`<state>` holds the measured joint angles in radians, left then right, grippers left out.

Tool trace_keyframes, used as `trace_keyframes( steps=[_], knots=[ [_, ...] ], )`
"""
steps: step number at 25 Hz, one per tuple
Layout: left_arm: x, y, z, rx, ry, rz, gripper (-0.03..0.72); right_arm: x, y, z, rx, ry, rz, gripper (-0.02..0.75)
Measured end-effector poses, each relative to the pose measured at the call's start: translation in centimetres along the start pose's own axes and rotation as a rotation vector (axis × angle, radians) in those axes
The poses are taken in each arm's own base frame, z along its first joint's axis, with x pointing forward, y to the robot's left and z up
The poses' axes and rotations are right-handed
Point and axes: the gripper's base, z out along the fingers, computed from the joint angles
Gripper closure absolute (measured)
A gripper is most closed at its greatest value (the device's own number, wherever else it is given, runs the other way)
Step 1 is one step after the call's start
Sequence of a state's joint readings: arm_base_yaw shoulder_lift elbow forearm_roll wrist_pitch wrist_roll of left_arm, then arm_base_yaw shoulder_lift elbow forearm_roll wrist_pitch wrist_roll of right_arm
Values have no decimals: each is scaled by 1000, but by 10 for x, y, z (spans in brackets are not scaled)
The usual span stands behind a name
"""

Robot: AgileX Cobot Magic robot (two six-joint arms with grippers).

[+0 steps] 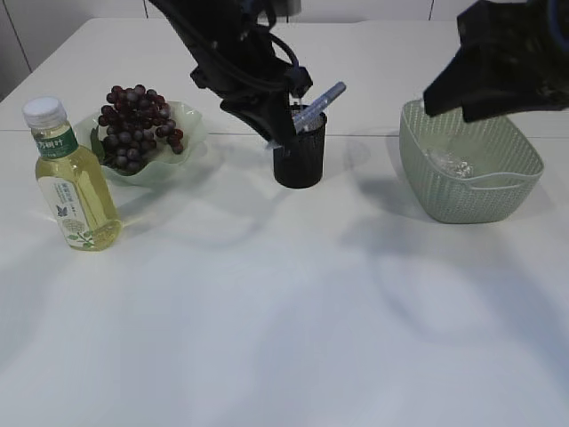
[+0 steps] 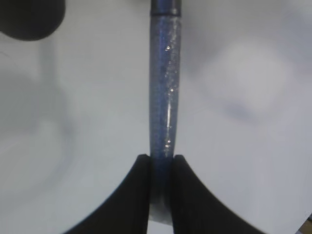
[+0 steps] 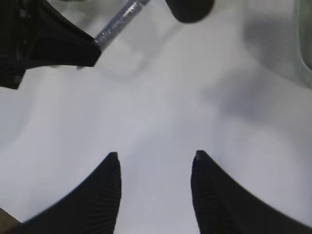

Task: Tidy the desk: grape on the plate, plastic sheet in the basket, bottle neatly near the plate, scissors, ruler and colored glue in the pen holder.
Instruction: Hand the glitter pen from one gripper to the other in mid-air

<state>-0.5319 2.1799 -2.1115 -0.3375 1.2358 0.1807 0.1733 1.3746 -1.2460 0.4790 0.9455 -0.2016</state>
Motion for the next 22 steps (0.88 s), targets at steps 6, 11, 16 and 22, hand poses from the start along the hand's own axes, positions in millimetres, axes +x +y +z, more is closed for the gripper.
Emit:
trace_keyframes(
  steps=[6, 11, 16, 22],
  knots=[
    [-1, -15, -46, -3, -86, 21, 610, -14, 13, -2, -142, -159, -18, 358],
    [0, -24, -67, 14, -127, 27, 610, -27, 20, -6, -241, -291, 87, 358],
    [0, -30, -74, 57, -148, 20, 610, -34, 23, -2, -330, -330, 207, 358],
    [2, -37, -91, 72, -183, 28, 610, -41, 18, 19, -399, -311, 353, 358]
  ],
)
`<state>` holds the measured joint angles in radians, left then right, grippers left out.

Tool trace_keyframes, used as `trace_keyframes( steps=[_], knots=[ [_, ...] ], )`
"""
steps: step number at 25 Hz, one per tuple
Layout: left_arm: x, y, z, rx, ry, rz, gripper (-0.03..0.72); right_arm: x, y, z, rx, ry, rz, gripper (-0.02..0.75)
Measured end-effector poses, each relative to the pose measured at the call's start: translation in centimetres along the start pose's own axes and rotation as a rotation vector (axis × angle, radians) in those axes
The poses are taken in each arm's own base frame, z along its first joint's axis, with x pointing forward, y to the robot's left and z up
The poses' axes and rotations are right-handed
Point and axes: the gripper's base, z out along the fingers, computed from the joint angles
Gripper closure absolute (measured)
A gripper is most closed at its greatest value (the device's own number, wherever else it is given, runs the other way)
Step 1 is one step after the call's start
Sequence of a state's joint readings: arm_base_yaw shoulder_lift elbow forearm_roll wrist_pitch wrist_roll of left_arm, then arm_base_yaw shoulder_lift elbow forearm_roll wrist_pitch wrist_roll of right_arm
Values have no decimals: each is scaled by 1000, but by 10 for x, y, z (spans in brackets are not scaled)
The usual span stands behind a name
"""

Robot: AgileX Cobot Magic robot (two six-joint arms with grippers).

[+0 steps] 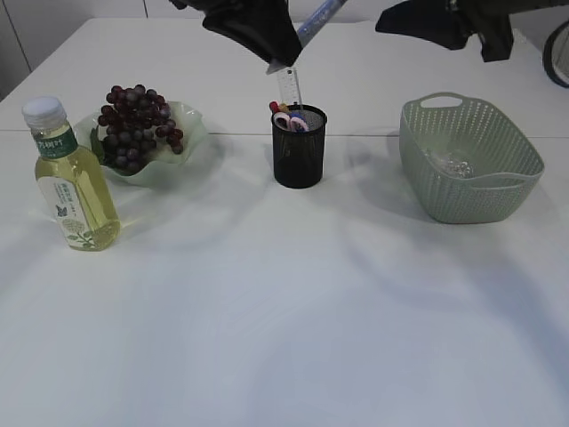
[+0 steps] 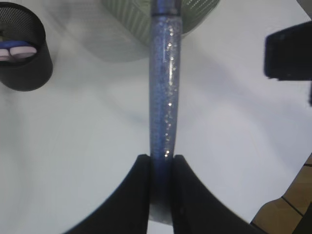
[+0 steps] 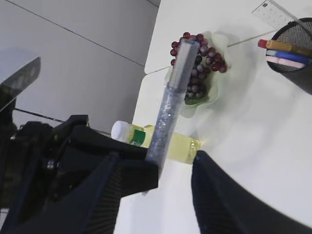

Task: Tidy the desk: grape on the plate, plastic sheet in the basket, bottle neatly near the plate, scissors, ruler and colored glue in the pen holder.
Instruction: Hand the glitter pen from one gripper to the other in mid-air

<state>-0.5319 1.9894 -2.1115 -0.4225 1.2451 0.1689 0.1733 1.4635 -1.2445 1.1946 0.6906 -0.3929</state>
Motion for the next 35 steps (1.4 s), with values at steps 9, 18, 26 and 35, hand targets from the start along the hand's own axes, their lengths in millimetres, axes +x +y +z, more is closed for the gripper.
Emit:
trace_keyframes(
  steps=[9, 18, 26, 35],
  knots=[
    [-1, -9, -6, 40, -15, -2, 610, -6, -2, 8, -62, -46, 49, 349],
    [0, -24, -1, 75, -4, 18, 610, -9, -3, 8, -45, -85, 12, 307],
    [0, -26, -5, 79, -12, 20, 610, -10, -7, 11, -30, -99, 17, 301],
    [0, -31, -6, 119, -21, 22, 610, -12, -11, 16, -41, -105, 56, 300]
  ],
)
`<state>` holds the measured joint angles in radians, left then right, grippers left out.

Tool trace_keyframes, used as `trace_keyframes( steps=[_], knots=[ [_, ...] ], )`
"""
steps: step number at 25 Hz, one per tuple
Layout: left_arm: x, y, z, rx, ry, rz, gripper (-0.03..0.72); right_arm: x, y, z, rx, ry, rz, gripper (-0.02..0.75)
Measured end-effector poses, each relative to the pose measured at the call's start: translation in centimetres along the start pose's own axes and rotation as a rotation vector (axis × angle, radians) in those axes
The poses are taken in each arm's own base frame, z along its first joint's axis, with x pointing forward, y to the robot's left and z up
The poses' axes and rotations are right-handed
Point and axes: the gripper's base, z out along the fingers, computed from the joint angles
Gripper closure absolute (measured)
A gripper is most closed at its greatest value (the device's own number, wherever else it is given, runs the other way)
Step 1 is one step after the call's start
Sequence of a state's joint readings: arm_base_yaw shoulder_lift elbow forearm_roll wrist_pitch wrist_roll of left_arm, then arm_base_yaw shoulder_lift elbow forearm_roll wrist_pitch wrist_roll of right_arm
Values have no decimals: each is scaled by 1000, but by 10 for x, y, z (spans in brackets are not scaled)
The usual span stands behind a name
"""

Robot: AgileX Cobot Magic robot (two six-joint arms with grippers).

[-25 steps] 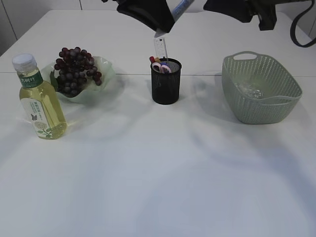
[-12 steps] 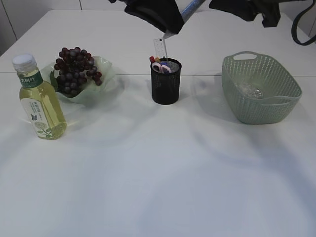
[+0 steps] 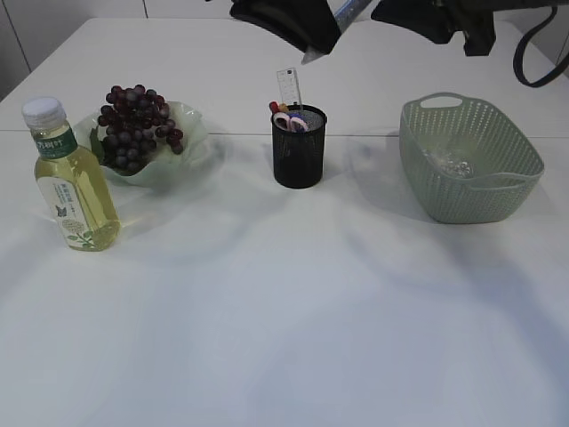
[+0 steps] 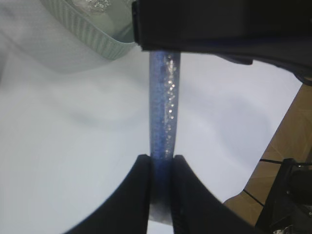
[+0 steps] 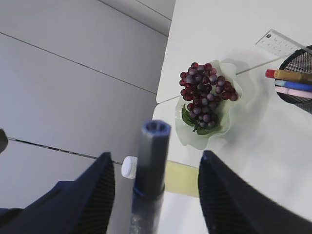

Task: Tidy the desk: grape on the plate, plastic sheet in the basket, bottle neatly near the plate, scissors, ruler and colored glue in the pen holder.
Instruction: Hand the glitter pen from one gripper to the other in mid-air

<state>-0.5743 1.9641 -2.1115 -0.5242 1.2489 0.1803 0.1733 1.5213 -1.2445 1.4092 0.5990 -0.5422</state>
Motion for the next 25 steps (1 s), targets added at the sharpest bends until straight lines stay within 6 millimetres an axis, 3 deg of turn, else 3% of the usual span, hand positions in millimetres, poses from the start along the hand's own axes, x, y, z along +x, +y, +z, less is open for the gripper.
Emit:
trace_keyframes(
  steps=[8, 25],
  knots=[
    [0, -1, 0, 7, -1, 7, 610, -1, 1, 1, -24, -15, 10, 307],
    [-1, -3, 0, 32, -6, -2, 610, -1, 3, 1, -40, -7, -24, 562]
  ],
)
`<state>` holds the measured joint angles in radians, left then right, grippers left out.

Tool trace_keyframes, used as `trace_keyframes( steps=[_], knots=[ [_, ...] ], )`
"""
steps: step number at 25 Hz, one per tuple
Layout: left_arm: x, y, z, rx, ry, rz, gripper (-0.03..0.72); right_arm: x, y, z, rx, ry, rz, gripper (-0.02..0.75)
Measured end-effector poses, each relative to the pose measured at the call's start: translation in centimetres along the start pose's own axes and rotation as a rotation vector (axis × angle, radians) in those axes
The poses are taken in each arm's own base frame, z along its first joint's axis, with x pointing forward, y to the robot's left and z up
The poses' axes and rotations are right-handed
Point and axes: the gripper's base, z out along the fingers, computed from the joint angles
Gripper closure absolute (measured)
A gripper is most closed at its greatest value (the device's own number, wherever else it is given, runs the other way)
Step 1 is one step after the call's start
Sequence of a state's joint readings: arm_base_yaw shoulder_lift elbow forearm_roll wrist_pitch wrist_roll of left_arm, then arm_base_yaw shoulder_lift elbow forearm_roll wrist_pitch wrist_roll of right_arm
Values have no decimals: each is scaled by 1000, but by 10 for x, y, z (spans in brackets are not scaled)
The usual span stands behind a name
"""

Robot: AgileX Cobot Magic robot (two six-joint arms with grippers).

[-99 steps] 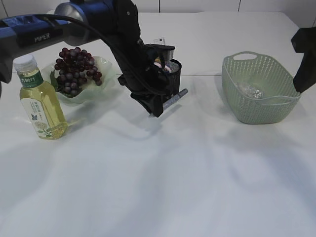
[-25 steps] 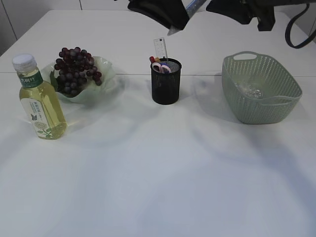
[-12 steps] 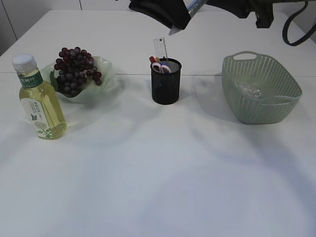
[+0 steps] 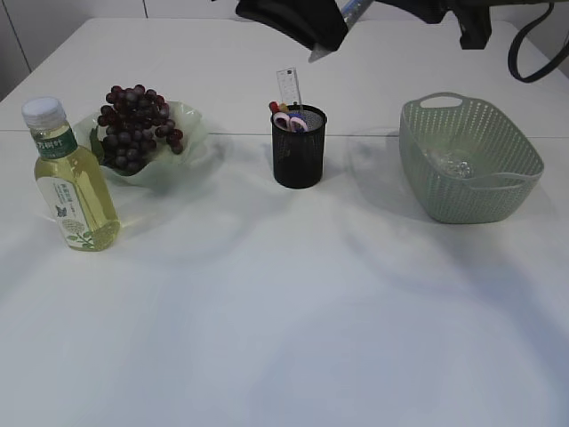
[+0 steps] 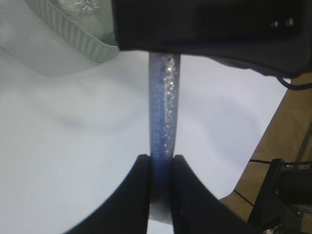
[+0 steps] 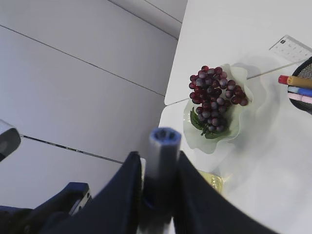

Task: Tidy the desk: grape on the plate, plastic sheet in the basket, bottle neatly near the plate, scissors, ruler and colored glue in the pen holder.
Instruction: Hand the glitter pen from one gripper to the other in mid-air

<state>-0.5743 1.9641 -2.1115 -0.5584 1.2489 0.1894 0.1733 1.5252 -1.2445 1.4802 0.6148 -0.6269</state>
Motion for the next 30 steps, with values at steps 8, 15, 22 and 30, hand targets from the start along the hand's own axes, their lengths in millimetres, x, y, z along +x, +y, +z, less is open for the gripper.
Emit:
trace_keyframes(
  steps=[8, 15, 22, 30],
  knots=[
    [0, -1, 0, 10, 0, -3, 611, 0, 1, 0, -9, 5, -6, 594],
    [0, -1, 0, 11, 1, -3, 609, 1, 1, 0, -10, 7, -8, 594],
    [0, -1, 0, 12, 2, -4, 580, 1, 1, 0, -12, 10, -10, 594],
    [0, -2, 0, 22, 1, -7, 467, 2, 2, 0, -17, 21, -22, 594]
  ],
)
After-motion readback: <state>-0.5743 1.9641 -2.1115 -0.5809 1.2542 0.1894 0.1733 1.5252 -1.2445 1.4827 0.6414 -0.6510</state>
